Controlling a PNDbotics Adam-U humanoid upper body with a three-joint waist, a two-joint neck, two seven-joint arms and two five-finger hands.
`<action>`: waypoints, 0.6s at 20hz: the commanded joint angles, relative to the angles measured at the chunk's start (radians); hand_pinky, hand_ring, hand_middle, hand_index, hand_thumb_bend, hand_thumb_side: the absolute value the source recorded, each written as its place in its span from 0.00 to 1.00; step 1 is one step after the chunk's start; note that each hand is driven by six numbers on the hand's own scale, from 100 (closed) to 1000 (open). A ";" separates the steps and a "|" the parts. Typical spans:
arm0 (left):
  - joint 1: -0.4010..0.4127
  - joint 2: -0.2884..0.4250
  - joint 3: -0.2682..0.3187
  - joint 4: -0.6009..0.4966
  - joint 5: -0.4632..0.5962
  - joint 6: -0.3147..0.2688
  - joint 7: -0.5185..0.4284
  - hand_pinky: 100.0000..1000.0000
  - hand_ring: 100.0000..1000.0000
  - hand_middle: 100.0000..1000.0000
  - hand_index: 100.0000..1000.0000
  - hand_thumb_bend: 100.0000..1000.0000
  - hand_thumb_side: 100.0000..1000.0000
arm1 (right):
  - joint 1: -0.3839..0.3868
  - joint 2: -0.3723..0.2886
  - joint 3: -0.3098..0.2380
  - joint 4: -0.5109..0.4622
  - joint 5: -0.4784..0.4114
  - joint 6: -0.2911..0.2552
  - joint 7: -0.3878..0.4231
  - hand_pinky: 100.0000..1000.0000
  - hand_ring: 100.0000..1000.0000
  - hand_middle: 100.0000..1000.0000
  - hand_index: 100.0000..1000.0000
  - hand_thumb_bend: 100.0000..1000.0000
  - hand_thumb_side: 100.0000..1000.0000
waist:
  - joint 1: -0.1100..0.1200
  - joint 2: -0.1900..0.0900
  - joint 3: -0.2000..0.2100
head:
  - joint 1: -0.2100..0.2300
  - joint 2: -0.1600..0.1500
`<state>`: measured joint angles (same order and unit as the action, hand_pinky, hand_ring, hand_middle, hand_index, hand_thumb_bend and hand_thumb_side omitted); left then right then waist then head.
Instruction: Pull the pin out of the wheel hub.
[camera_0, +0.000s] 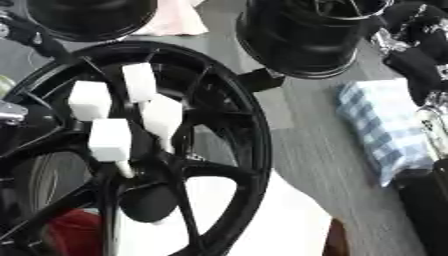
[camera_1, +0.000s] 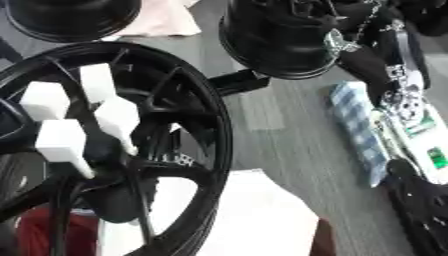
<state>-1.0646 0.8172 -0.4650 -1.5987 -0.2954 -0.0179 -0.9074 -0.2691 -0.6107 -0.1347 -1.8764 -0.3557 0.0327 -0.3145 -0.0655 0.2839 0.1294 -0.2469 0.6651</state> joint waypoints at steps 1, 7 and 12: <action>-0.021 0.007 0.001 0.004 -0.010 -0.010 0.000 0.94 0.87 0.80 0.91 0.44 0.54 | -0.012 -0.017 -0.005 -0.008 -0.005 -0.003 0.004 0.61 0.54 0.42 0.56 0.25 0.05 | 0.004 -0.013 -0.002 | 0.010 -0.005; -0.028 -0.006 -0.008 0.011 -0.012 -0.001 0.000 0.93 0.86 0.78 0.91 0.43 0.55 | -0.013 -0.014 -0.005 -0.006 -0.008 -0.004 0.003 0.61 0.54 0.42 0.56 0.24 0.05 | 0.003 -0.010 -0.002 | 0.020 -0.001; -0.040 -0.025 0.000 0.020 -0.037 0.045 0.000 0.92 0.85 0.76 0.93 0.43 0.55 | -0.014 -0.011 -0.004 -0.004 -0.011 -0.005 0.005 0.61 0.54 0.42 0.56 0.24 0.05 | 0.000 -0.009 -0.005 | 0.023 -0.003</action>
<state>-1.0793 0.7820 -0.4820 -1.5774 -0.3216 0.0143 -0.9079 -0.2723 -0.6028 -0.1339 -1.8739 -0.3627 0.0308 -0.3123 -0.0687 0.2897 0.1268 -0.2262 0.6660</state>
